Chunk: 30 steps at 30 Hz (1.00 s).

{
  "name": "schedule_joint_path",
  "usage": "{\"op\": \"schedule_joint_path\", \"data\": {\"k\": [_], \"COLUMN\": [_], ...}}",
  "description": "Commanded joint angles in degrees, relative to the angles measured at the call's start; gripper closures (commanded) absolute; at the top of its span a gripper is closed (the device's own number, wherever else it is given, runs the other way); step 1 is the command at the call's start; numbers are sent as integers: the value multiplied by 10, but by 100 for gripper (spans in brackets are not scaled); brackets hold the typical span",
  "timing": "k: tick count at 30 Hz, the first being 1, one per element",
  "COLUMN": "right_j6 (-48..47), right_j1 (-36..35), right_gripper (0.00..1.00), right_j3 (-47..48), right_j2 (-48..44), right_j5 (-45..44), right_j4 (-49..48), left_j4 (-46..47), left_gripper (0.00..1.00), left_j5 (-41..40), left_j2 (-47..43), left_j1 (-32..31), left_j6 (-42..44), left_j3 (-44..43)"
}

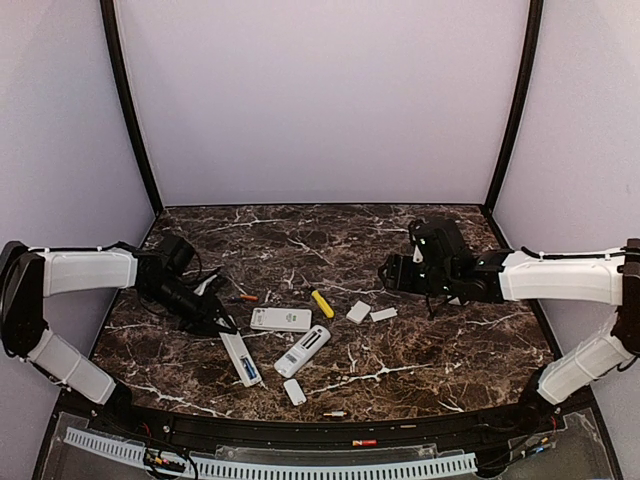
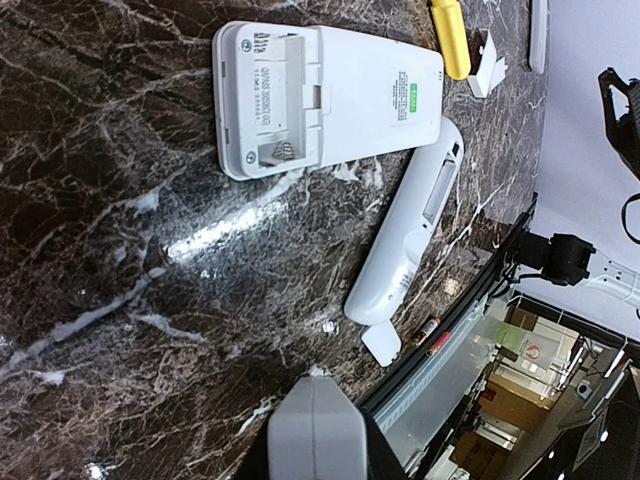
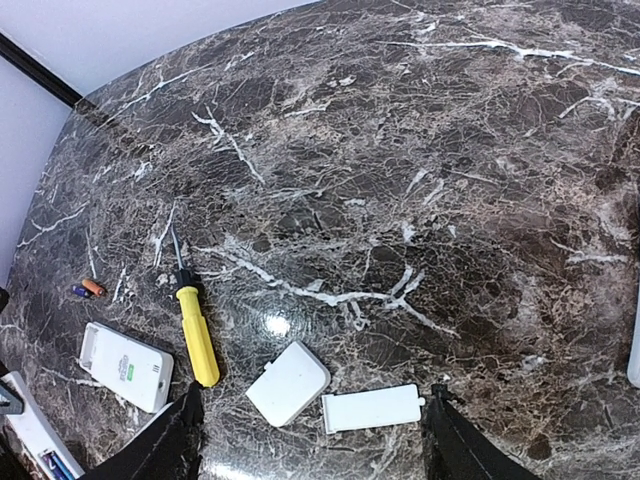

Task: Unload the batteries from the remote control
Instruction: Place the remote control without the battery cover at the center of the board.

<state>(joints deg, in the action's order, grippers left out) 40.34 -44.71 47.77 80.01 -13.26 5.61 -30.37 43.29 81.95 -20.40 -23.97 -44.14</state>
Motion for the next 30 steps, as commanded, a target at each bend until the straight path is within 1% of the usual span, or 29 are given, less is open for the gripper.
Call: {"op": "schedule_joint_path", "data": {"k": [1,4,6,7,8,11,13,14,15,19,20,25,27,30], "right_j6": [-9,-5,-5,-6,-7,-11,-17,-20,-22,-30,-32,-49,-63,-89], "right_j1": [2,2,2,1,2,2,2,2,1,1,2,1,1,1], "right_gripper": [28,27,27,26,25,21,20,20,20,20,20,17,16,13], "right_j3": [5,5,5,1,-7,-31,-41,-42,-42,-40,-40,-44,-44,-42], "right_j2": [-19,-32,-47,-59,-70,-105,-120,-123,-126,-128,-129,-145,-154,-170], "right_j5": [4,13,17,15,14,6,7,9,11,18,21,43,57,79], "right_j4": [-17,-17,-15,-16,-18,-33,-40,-40,-38,-33,-34,-49,-52,-54], "left_j4": [-1,24,46,50,55,57,58,61,63,75,76,62,40,9], "left_gripper": [85,80,74,73,69,65,60,55,54,41,36,18,12,8], "left_j5": [-19,-32,-46,-57,-65,-112,-138,-153,-159,-188,-199,-245,-263,-281], "left_j2": [15,20,25,25,26,24,17,12,8,-20,-33,-85,-115,-136], "left_j1": [3,3,4,4,5,5,5,5,4,5,5,5,6,18], "left_j6": [1,-12,-25,-28,-32,-37,-41,-45,-48,-70,-77,-89,-86,-71], "left_j3": [-10,1,8,8,8,8,11,15,18,40,46,48,35,9]}}
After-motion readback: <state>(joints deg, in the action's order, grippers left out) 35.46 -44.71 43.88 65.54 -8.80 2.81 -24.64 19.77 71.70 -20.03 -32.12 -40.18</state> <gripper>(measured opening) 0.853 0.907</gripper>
